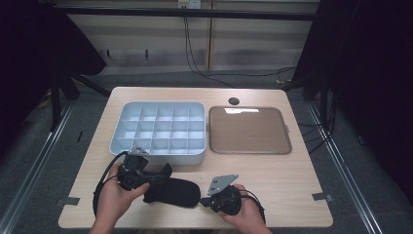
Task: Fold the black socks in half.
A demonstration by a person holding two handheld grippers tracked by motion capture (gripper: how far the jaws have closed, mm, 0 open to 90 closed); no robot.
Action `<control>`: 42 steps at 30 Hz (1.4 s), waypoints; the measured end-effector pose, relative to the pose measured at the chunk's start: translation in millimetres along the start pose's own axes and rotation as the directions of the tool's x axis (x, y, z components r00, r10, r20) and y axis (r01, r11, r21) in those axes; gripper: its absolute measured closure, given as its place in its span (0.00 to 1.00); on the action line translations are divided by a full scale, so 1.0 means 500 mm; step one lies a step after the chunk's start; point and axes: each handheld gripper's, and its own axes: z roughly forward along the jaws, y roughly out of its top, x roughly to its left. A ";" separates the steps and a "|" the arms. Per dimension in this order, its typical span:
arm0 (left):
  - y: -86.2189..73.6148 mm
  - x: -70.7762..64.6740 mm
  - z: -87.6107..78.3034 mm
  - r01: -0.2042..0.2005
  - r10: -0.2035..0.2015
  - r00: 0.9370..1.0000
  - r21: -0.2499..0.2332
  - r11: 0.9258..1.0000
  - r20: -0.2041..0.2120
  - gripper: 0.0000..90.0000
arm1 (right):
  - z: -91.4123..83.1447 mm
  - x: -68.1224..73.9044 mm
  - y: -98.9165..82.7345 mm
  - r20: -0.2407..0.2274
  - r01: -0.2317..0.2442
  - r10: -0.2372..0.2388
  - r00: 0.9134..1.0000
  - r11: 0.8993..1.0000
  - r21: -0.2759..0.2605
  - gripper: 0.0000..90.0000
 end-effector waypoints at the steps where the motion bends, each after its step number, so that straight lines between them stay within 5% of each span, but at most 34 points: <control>1: 0.001 0.000 0.002 -0.001 0.001 1.000 0.002 1.000 0.005 0.86 | 0.002 0.001 0.001 0.005 -0.003 0.003 1.000 1.000 0.010 1.00; 22: 0.011 -0.045 0.049 -0.063 0.061 0.997 0.038 0.997 0.040 0.85 | 0.020 -0.004 0.004 0.000 -0.011 0.011 1.000 1.000 0.011 1.00; 42: 0.005 -0.054 0.091 -0.085 0.082 0.996 0.081 0.993 0.045 0.84 | 0.021 -0.009 0.004 -0.008 -0.023 0.023 1.000 1.000 0.007 1.00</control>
